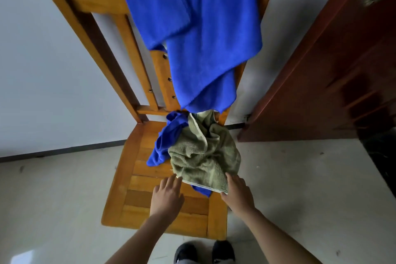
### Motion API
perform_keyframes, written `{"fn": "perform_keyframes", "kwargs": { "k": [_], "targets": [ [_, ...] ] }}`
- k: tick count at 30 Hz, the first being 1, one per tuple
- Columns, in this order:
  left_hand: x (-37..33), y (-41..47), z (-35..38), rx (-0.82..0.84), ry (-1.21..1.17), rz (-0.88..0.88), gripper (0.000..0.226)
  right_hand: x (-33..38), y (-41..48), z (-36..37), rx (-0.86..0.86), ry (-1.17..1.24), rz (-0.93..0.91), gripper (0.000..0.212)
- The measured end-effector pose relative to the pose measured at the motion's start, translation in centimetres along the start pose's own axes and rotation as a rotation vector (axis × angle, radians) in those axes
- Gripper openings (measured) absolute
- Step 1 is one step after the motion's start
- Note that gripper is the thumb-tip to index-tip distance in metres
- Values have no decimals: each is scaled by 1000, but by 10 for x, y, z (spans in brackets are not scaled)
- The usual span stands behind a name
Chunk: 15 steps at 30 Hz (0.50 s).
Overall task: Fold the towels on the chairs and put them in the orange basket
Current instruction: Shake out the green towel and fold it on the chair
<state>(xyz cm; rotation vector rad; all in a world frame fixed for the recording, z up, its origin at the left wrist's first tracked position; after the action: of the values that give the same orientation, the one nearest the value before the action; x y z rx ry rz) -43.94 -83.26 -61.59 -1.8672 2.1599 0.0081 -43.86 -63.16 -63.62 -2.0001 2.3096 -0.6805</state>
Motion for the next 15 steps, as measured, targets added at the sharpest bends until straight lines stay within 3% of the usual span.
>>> {"fn": "perform_keyframes", "kwargs": {
  "k": [3,7,9,11,15],
  "targets": [
    [-16,32,58,68,30,68,71,-20,31,48,-6,0,80,62],
    [-31,53,111,55,75,103,64,-33,42,84,-30,74,94,25],
    [-33,60,110,-5,49,75,48,-34,42,83,-58,130,73,8],
    [-32,60,104,-2,67,61,30,-36,39,74,-91,223,83,11],
    [-28,49,85,26,36,-36,40,-29,30,38,-113,471,97,13]
  ]
}}
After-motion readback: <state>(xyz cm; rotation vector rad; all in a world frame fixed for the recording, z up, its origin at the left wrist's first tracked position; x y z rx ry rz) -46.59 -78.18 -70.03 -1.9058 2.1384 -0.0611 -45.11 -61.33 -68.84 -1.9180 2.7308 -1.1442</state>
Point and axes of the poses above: each hand's wrist, its own y-axis towards the middle knuckle, its own z-axis out of the palm, x = y × z, the point moved 4 cm from there along y, towards the middle knuckle, and after that the axes turned 13 degrees about -x, right-handed, at the moved point
